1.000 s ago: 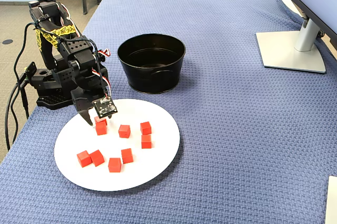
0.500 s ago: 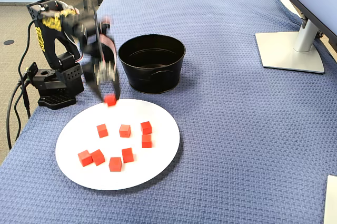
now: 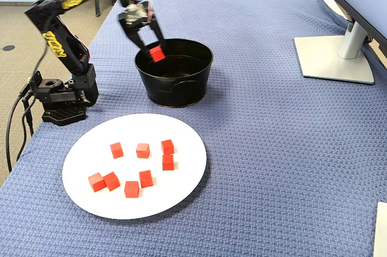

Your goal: Pick up the red cubes from the white plate and place them in the black recipient

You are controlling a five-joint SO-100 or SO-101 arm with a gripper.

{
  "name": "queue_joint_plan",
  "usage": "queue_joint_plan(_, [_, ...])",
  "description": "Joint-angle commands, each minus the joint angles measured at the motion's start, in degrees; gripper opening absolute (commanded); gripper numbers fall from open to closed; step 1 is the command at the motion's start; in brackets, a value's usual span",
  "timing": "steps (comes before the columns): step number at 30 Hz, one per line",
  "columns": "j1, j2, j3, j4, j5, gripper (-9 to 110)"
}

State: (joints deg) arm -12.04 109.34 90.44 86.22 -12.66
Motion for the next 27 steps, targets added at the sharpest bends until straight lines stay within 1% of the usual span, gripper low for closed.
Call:
queue_joint_plan(1, [-10.9,-5.0,-3.3,-1.0,-1.6,47])
queue_joint_plan(3, [-9.6,-4.2,-2.0,-1.9,-4.6,46])
queue_joint_plan(5, [-3.8,-2.0,-2.0,-1.8,-7.3,38])
queue_joint_plan(7, [3.5,-0.3,-3.3,0.9,-13.2,33])
queue_joint_plan(10, [16.3,1.9,-3.9,4.7,-26.5,31])
queue_joint_plan(12, [25.7,2.9,-1.8,5.0,-37.8,31])
queue_joint_plan(15, [39.0,4.7,6.1,-1.5,-50.6,31])
queue_joint_plan(18, [48.0,2.7,12.8,-8.6,-59.2,30])
queue_joint_plan(19, [50.2,1.5,14.2,-10.3,-62.1,30])
queue_joint_plan(23, [57.5,-3.0,20.2,-17.7,-79.3,29])
queue_joint_plan(25, [59.3,-5.8,21.0,-20.8,-84.4,29])
queue_joint_plan(27, [60.1,-8.5,19.5,-20.7,-87.5,28])
